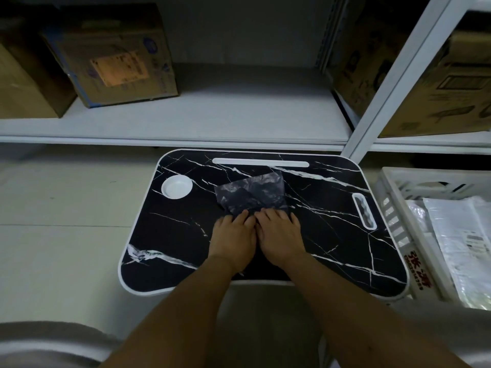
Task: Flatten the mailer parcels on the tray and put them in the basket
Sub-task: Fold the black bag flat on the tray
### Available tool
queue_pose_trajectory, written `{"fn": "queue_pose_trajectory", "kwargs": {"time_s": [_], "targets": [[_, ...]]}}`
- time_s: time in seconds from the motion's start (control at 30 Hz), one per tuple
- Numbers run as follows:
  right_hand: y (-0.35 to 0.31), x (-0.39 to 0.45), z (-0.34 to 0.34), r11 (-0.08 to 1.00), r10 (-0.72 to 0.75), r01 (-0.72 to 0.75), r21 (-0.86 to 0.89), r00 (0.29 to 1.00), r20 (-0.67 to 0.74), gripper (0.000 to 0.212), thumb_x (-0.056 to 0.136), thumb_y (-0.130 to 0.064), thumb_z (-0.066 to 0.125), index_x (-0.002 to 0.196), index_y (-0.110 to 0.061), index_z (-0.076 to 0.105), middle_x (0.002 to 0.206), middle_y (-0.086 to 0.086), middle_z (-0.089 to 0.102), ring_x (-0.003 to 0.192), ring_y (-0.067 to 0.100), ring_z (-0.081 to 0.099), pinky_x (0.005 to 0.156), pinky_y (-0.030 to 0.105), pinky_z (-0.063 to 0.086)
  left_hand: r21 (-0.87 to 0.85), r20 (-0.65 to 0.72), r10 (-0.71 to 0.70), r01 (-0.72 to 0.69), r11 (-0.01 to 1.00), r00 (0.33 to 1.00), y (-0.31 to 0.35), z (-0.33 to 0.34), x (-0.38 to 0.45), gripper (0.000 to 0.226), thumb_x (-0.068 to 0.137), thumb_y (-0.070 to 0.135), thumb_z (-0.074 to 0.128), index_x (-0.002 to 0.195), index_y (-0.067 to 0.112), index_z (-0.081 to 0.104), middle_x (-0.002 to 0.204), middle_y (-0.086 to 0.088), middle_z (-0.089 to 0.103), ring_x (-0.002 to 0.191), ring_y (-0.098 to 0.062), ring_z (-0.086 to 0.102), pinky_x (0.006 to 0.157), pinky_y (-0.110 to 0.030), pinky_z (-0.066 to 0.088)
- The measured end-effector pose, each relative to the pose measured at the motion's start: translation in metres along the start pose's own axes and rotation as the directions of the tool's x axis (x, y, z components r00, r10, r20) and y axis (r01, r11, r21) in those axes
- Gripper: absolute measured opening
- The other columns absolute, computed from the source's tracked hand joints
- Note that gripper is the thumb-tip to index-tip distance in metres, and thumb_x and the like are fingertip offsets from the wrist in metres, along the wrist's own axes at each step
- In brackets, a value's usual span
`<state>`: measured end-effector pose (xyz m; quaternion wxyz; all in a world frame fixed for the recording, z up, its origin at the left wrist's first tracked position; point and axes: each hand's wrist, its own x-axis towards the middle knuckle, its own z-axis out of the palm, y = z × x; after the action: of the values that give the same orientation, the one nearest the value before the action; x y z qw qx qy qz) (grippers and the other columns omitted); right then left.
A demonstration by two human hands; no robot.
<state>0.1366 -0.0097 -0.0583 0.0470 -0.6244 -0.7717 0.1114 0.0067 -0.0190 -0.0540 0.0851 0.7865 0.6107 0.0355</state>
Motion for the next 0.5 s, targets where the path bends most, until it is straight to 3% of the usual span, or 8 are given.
{"fn": "queue_pose_trajectory", "kwargs": {"time_s": [0.07,0.13,0.23,0.3,0.5], "targets": [[-0.005,0.01,-0.003,0.997,-0.03,0.02,-0.078,0.99,-0.14,0.025,0.097,-0.027,0.043,0.114,-0.023,0.06,0.12,-0.002,0.061,0.122,0.023,0.05,0.113,0.049,0.021,0.124,-0.112,0.028,-0.014,0.992,0.993,0.003,-0.011,0.013,0.032,0.096,0.032,0.034,0.12,0.024,0.054,0.128,0.001,0.055,0.122,-0.023,0.042,0.112,-0.039,0.023],[-0.005,0.015,0.003,0.995,-0.051,0.031,-0.098,0.978,-0.202,0.025,0.093,-0.021,0.05,0.114,-0.015,0.063,0.122,0.006,0.062,0.127,0.027,0.049,0.113,0.048,0.025,0.149,-0.096,0.028,-0.013,0.989,0.995,0.005,-0.01,0.021,0.032,0.094,0.03,0.04,0.123,0.019,0.05,0.13,-0.005,0.049,0.127,-0.025,0.038,0.115,-0.041,0.02],[0.001,0.017,0.01,1.0,-0.016,0.016,0.027,1.0,0.017,0.049,0.102,-0.029,0.034,0.149,-0.017,0.03,0.156,0.006,0.028,0.147,0.024,0.016,0.119,0.048,0.017,-0.015,0.096,-0.052,0.054,0.998,0.994,0.001,0.006,0.024,0.059,0.098,0.035,0.034,0.15,0.013,0.015,0.157,-0.014,0.013,0.146,-0.026,0.012,0.118,-0.044,0.015],[0.011,0.022,0.006,0.997,0.031,-0.041,0.066,0.987,0.155,0.05,0.104,-0.038,0.022,0.153,-0.028,0.016,0.161,0.0,0.012,0.149,0.021,0.005,0.119,0.051,0.009,-0.031,0.225,-0.081,0.09,0.995,0.971,-0.004,0.01,0.027,0.06,0.101,0.039,0.023,0.153,0.019,-0.001,0.16,-0.01,-0.005,0.148,-0.023,-0.002,0.118,-0.05,0.007],[0.013,0.031,0.003,0.995,0.096,-0.102,0.012,0.968,0.231,0.051,0.103,-0.045,0.015,0.152,-0.036,0.014,0.162,-0.006,0.0,0.149,0.016,-0.005,0.118,0.054,0.0,-0.002,0.276,-0.164,0.171,0.985,0.947,-0.006,0.004,0.036,0.057,0.101,0.04,0.012,0.153,0.02,0.002,0.161,-0.001,-0.007,0.147,-0.015,-0.009,0.115,-0.057,-0.004]]}}
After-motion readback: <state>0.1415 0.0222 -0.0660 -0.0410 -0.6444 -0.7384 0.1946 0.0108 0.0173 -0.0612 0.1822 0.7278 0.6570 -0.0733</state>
